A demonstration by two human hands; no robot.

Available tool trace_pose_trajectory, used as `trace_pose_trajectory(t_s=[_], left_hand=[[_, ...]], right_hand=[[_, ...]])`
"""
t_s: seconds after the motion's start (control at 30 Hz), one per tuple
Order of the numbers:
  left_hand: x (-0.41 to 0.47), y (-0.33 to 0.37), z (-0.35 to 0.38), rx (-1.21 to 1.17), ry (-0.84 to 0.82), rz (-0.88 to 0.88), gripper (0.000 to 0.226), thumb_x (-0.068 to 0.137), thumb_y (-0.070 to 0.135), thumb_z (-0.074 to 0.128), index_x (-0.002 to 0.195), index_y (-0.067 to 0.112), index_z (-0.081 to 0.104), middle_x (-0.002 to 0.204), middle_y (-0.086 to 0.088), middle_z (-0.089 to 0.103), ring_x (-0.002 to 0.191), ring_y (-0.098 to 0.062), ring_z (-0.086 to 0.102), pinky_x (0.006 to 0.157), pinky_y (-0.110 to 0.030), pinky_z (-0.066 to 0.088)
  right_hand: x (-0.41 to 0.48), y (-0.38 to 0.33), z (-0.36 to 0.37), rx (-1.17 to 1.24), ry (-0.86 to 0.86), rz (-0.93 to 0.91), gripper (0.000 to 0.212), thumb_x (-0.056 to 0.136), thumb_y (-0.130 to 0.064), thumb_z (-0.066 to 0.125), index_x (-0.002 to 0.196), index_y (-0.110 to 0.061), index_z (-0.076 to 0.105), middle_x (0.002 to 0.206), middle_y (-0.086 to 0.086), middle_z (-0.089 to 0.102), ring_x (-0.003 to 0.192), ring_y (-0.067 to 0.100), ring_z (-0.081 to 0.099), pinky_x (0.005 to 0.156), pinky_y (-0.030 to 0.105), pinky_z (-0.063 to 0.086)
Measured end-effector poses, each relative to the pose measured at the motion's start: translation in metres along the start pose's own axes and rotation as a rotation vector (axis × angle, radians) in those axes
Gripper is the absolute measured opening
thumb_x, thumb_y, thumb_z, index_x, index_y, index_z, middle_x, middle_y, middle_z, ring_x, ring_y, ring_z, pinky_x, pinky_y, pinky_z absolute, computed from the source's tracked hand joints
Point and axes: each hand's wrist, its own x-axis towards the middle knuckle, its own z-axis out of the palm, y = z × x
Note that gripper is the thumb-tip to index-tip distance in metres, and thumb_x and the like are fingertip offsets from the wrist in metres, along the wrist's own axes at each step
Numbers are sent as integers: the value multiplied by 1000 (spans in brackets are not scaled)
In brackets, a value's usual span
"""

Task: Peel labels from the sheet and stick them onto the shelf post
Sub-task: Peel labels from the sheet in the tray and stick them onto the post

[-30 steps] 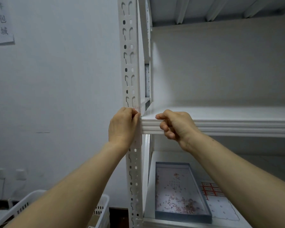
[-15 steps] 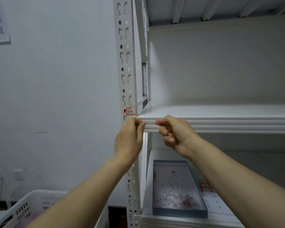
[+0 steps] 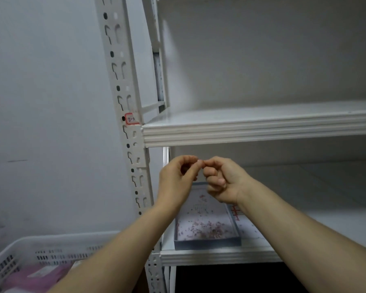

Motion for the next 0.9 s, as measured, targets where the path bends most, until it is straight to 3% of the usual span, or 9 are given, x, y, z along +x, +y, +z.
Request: trace_pose_trajectory(t_s=[0.23, 0.3, 0.43, 0.53, 0.63, 0.7, 0.8, 0.9], left_hand=[[13, -26, 27, 194, -4, 118, 9, 87, 17, 66, 87, 10, 71, 74, 1, 64, 69, -18, 63, 70, -34, 54], [17, -36, 32, 314, -35, 177, 12, 89, 17, 64, 87, 8, 71, 72, 5, 59, 68, -17, 59, 69, -30, 49], [25, -49, 40, 489, -47, 237, 15, 92, 15, 56, 90, 8, 69, 88, -6, 65, 77, -18, 58, 66, -19, 34], [31, -56, 46, 453, -54, 139, 18, 95, 14, 50, 91, 10, 67, 91, -3, 65, 78, -14, 54, 67, -17, 34], [36, -63, 51, 384, -112, -80, 23, 99, 18, 41, 96, 11, 63, 80, 0, 60, 65, -13, 53, 55, -19, 36], [39, -68, 52, 307, -162, -235, 26, 101, 21, 35, 99, 9, 58, 78, -5, 57, 66, -17, 52, 60, -24, 39], [43, -78, 50, 235, -176, -410, 28, 99, 21, 31, 80, 11, 49, 78, -12, 54, 70, -25, 49, 67, -31, 39], [45, -85, 49, 227, -181, -468, 31, 97, 19, 32, 68, 10, 42, 68, -11, 47, 65, -27, 46, 65, -34, 37]], right_hand=[[11, 4, -28, 112, 72, 95, 31, 94, -11, 40, 66, -10, 54, 35, -7, 35, 20, 5, 22, 31, 15, 11], [14, 6, -34, 145, 84, 133, 28, 94, -10, 41, 70, -10, 57, 34, -7, 33, 20, 6, 22, 29, 15, 12], [26, 12, -41, 258, 98, 162, 28, 96, -8, 38, 74, -9, 54, 32, -7, 32, 19, 7, 22, 28, 15, 12], [34, 15, -41, 285, 112, 157, 25, 95, -8, 41, 73, -10, 53, 33, -8, 33, 20, 6, 23, 30, 15, 13], [40, 15, -44, 200, 115, 147, 22, 94, -9, 43, 76, -10, 54, 35, -8, 37, 21, 5, 24, 30, 15, 14], [44, 14, -47, 110, 128, 132, 21, 95, -10, 41, 79, -9, 54, 36, -8, 39, 21, 5, 24, 29, 14, 14], [51, 11, -54, 47, 165, 110, 19, 95, -9, 41, 80, -9, 54, 37, -8, 39, 21, 4, 23, 28, 14, 14], [57, 13, -62, 2, 194, 120, 21, 96, -10, 40, 79, -10, 53, 37, -7, 41, 22, 3, 24, 29, 14, 14]])
